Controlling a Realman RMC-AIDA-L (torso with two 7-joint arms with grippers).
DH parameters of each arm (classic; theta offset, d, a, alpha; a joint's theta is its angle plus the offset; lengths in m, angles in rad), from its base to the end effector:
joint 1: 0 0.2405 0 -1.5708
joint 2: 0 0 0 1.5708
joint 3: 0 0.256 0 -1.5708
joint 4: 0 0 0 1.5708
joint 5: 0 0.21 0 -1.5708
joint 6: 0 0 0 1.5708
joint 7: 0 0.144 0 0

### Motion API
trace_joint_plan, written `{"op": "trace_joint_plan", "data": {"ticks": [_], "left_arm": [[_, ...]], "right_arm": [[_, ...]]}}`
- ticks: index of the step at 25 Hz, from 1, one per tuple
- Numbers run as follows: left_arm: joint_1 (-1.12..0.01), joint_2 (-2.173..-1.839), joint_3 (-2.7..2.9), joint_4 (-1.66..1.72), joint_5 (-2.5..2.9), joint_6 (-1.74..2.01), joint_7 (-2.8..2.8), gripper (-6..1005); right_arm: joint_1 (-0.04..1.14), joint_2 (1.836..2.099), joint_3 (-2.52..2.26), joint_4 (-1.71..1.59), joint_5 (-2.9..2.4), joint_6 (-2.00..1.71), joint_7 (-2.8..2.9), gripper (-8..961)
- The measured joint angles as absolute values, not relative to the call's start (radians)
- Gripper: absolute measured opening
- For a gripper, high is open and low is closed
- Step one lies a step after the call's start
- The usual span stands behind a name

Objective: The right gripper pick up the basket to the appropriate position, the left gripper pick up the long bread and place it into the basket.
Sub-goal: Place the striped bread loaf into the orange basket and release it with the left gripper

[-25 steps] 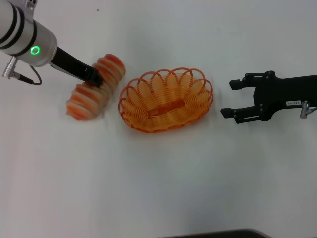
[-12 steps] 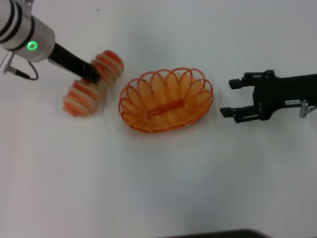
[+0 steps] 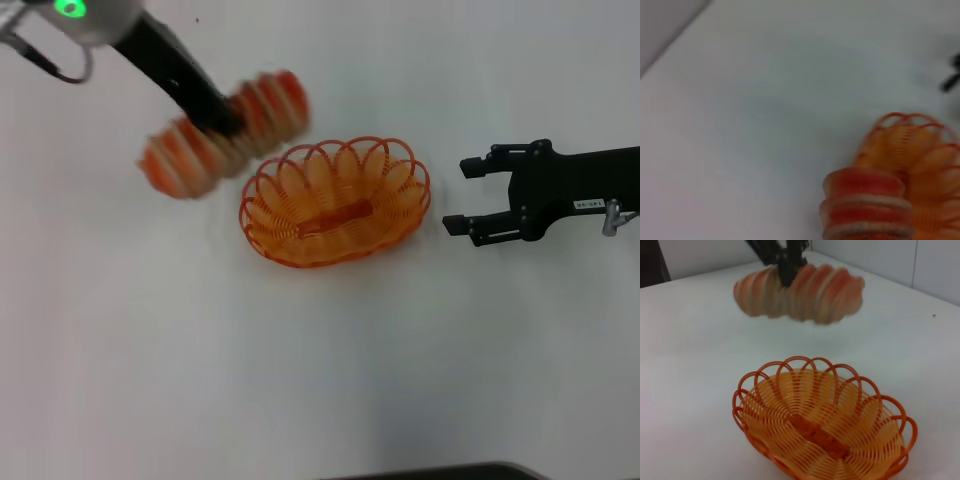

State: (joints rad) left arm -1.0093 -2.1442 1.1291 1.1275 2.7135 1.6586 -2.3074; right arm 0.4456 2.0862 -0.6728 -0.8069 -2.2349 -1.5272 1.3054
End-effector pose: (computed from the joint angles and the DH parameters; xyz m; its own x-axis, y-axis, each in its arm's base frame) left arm -0.0895 0.3978 -0.0096 0.8671 0.3935 -0.3054 0.3073 -0.9052 -0.2936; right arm 0.3067 0.3102 0.0121 0.9138 -0.3158 -0.2555 -0.3808 -0.8851 -0.2675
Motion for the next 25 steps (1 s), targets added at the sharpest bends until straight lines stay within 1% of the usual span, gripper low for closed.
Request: {"op": "trace_joint_plan", "data": {"ticks": [2, 4, 10, 18, 23, 25], "left_arm": [[-1.024, -2.169, 1.166, 1.128, 2.701, 1.67, -2.28, 180], [-1.026, -2.175, 1.272, 1.105, 2.648, 1.633, -2.287, 185], [-1.022, -2.175, 1.513, 1.05, 2.516, 1.456, -2.339, 200], [-1.029, -2.175, 1.546, 0.975, 2.506, 1.379, -2.341, 221], [-0.995, -2.175, 1.543, 1.017, 2.497, 1.359, -2.342, 234], [-0.972, -2.175, 1.549, 1.051, 2.494, 1.344, -2.342, 309]], "right_arm": [[0.447, 2.086, -0.674, -0.807, -2.235, -1.526, 1.305, 859], [0.45, 2.087, -0.674, -0.807, -2.234, -1.525, 1.305, 859], [0.461, 2.088, -0.68, -0.807, -2.234, -1.524, 1.305, 859], [0.475, 2.088, -0.683, -0.805, -2.232, -1.518, 1.306, 859], [0.483, 2.088, -0.683, -0.793, -2.233, -1.506, 1.307, 859], [0.485, 2.088, -0.683, -0.791, -2.234, -1.502, 1.307, 859]]}}
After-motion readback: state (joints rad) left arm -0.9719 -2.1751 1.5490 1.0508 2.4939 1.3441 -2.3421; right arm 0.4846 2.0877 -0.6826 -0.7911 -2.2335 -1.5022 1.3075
